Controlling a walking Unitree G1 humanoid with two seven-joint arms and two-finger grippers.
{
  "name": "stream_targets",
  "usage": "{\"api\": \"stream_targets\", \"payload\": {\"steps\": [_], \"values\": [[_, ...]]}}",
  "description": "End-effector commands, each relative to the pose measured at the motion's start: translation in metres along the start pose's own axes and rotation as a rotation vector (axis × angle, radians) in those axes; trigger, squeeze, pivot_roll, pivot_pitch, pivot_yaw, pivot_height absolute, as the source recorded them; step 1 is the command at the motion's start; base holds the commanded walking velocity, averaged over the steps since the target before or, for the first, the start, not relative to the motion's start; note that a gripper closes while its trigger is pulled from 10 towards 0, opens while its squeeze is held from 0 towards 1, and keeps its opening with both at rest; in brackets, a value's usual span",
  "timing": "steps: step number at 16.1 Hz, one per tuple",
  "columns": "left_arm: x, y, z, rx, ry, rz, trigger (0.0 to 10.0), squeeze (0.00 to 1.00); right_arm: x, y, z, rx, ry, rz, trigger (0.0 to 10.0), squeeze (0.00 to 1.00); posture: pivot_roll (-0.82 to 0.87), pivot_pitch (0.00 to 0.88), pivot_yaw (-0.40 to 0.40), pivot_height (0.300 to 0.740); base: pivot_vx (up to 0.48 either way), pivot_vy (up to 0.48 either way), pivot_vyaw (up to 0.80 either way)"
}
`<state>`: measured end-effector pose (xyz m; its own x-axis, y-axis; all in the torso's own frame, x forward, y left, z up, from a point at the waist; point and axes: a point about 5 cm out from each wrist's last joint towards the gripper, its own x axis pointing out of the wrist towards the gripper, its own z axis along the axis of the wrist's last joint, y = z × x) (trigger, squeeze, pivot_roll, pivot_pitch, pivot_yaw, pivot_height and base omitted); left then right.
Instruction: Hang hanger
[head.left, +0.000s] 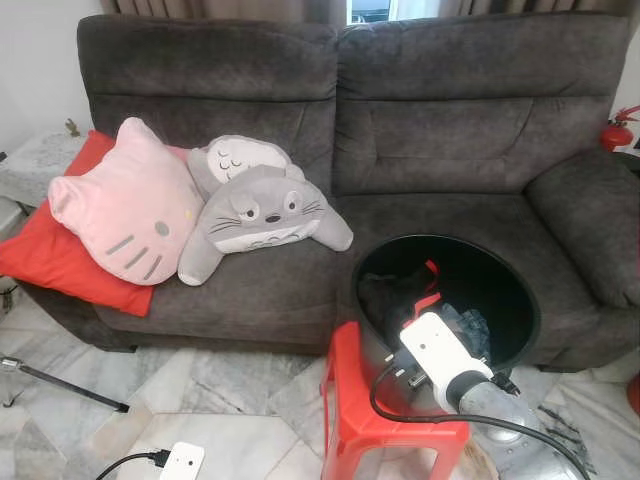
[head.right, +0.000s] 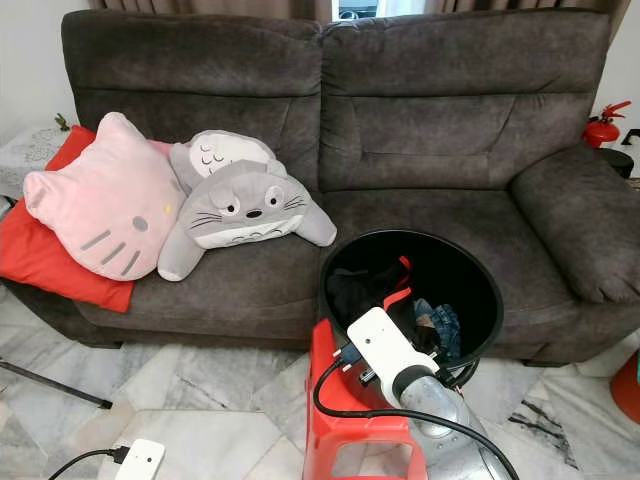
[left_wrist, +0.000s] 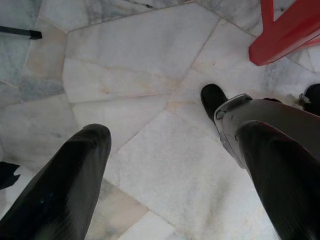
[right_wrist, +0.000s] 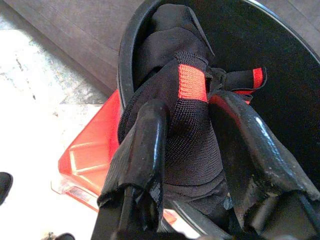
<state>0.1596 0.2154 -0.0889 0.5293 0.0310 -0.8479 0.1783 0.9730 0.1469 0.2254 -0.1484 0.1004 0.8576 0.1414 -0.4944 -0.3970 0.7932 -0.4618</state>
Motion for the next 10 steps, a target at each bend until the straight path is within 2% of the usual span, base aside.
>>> {"api": "stream_targets", "payload": {"steps": [1, 5, 6, 8, 9, 10], "values": [[-0.0009, 0.0036, -0.0043, 0.011, 0.025, 0.001, 10.0, 0.00, 0.0003, -0.0019, -0.0019, 0.010, 0.017, -0.015, 10.0, 0.00, -0.19, 0.000, 0.071, 0.740, 0.000, 0.000, 0.00], [-0.0009, 0.0026, -0.0050, 0.015, 0.029, -0.003, 10.0, 0.00, -0.0001, -0.0018, -0.0024, 0.012, 0.020, -0.018, 10.0, 0.00, -0.19, 0.000, 0.072, 0.740, 0.000, 0.000, 0.00], [-0.0007, 0.0018, -0.0045, 0.018, 0.028, -0.004, 10.0, 0.00, -0.0004, -0.0025, -0.0023, 0.016, 0.018, -0.024, 0.7, 0.00, -0.20, 0.000, 0.072, 0.740, 0.000, 0.000, 0.00], [-0.0007, 0.0016, -0.0044, 0.018, 0.027, -0.005, 10.0, 0.00, -0.0006, -0.0026, -0.0024, 0.016, 0.017, -0.025, 0.7, 0.00, -0.20, 0.000, 0.072, 0.740, 0.000, 0.000, 0.00], [-0.0005, 0.0011, -0.0038, 0.018, 0.025, -0.006, 10.0, 0.00, -0.0009, -0.0029, -0.0027, 0.017, 0.019, -0.031, 0.0, 0.00, -0.20, 0.000, 0.072, 0.740, 0.000, 0.000, 0.00], [-0.0004, 0.0006, -0.0035, 0.018, 0.024, -0.006, 10.0, 0.00, -0.0007, -0.0038, -0.0027, 0.016, 0.019, -0.036, 0.0, 0.00, -0.20, 0.000, 0.071, 0.740, 0.000, 0.000, 0.00]]}}
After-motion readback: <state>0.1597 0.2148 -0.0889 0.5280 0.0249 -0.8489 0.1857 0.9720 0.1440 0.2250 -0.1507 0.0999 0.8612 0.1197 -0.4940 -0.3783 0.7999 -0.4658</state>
